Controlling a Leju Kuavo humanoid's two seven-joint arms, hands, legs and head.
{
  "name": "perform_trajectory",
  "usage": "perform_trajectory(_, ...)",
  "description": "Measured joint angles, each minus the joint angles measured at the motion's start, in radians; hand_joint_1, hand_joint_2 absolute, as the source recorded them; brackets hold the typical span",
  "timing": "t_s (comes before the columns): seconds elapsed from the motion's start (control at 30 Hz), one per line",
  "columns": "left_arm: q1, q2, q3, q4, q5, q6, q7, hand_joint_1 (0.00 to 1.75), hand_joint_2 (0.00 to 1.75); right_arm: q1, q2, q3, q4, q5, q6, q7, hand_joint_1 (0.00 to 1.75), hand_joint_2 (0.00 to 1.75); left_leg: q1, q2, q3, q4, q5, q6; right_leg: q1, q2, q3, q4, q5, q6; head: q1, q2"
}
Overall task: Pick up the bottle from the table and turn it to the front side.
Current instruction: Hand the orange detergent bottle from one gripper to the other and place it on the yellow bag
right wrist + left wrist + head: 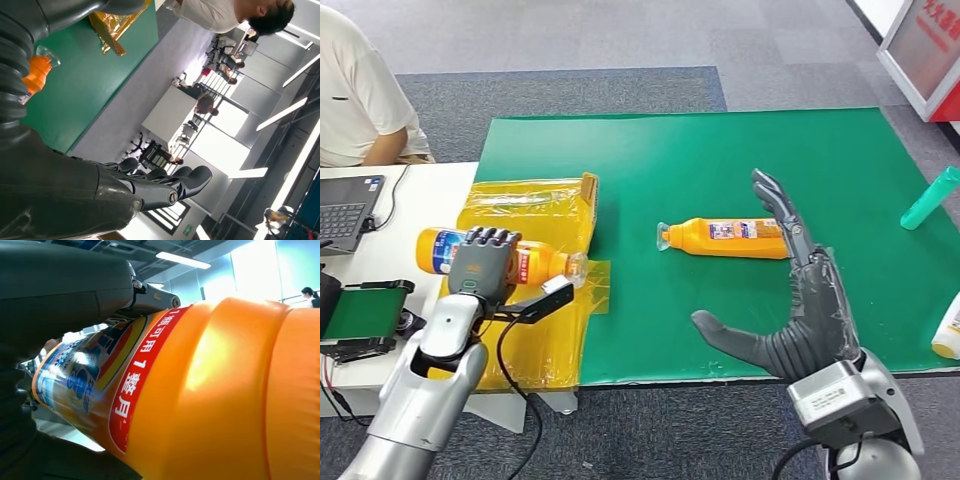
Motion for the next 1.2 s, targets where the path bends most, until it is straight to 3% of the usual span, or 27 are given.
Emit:
perform_trajectory(0.43, 0.003, -0.041, 0.072, 0.039, 0.0, -0.066, -0.008, 1.75, 1.75, 0.004, -0.008, 0.0, -0.01, -0.002, 0.004, -0.016, 0.0, 1.75, 0.0, 0.0, 0.0, 0.0, 0.0, 0.0, 0.0, 0.0, 0.0, 0.0, 0.0, 0.0, 0.0, 0.0)
perform_trajectory(1.07, 0.004, -0.094, 0.122, 0.158, 0.0, -0.064, -0.039, 1.75, 1.75, 0.016, -0.021, 0.009, -0.04, 0.003, 0.002, -0.05, 0.0, 1.75, 0.0, 0.0, 0.0, 0.0, 0.0, 0.0, 0.0, 0.0, 0.0, 0.0, 0.0, 0.0, 0.0, 0.0)
perform_trajectory(1.1, 0.004, -0.097, 0.124, 0.161, 0.0, -0.063, -0.04, 1.38, 1.31, 0.016, -0.021, 0.01, -0.04, 0.003, 0.002, -0.051, 0.0, 1.75, 0.0, 0.0, 0.0, 0.0, 0.0, 0.0, 0.0, 0.0, 0.0, 0.0, 0.0, 0.0, 0.0, 0.0)
perform_trajectory(1.2, 0.003, -0.106, 0.133, 0.17, 0.0, -0.06, -0.042, 0.07, 0.0, 0.016, -0.022, 0.012, -0.04, 0.005, 0.002, -0.054, 0.0, 1.75, 0.0, 0.0, 0.0, 0.0, 0.0, 0.0, 0.0, 0.0, 0.0, 0.0, 0.0, 0.0, 0.0, 0.0)
